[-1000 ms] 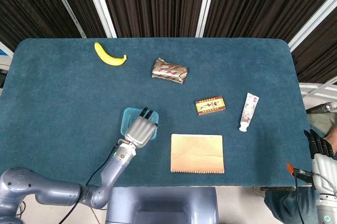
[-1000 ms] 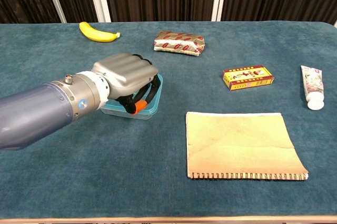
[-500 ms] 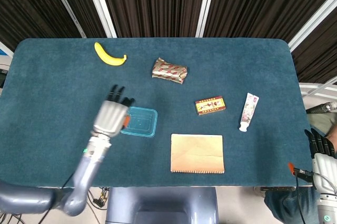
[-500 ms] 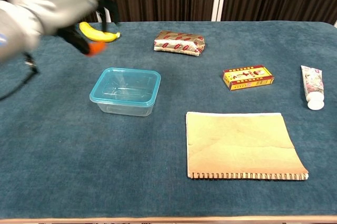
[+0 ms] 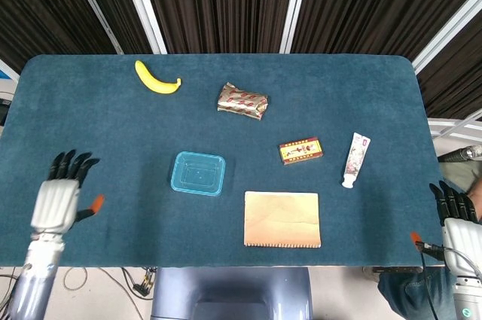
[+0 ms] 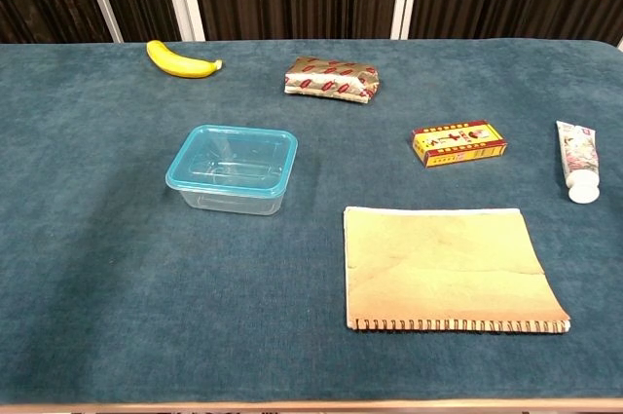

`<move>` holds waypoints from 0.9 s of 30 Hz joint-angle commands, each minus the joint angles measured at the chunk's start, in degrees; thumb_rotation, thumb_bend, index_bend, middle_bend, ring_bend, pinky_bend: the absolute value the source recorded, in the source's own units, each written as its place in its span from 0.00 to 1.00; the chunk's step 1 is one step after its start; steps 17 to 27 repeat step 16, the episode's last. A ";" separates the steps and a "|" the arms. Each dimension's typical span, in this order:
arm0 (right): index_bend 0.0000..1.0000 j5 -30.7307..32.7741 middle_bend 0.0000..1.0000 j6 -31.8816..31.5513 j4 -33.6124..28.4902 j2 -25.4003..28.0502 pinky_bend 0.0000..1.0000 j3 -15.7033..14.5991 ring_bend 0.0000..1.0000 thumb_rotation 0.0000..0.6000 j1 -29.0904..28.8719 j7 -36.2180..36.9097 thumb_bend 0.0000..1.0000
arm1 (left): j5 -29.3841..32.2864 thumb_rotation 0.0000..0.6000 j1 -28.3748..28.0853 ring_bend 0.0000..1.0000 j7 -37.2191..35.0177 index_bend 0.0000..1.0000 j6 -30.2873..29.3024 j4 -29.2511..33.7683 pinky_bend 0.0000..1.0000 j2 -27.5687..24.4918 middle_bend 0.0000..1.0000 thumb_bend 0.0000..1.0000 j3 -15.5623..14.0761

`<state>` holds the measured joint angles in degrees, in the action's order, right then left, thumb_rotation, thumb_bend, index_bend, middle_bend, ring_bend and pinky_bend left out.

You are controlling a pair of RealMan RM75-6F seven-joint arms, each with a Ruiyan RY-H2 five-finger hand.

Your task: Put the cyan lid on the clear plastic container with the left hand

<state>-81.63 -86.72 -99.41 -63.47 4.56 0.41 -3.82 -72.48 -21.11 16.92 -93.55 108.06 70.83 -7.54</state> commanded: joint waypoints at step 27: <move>0.02 -3.44 0.00 -0.34 0.78 0.63 0.00 -1.30 0.00 1.00 -0.27 1.38 0.27 | -6.77 1.00 10.01 0.00 -13.14 0.16 -2.21 -7.06 0.00 -2.99 0.09 0.27 -0.16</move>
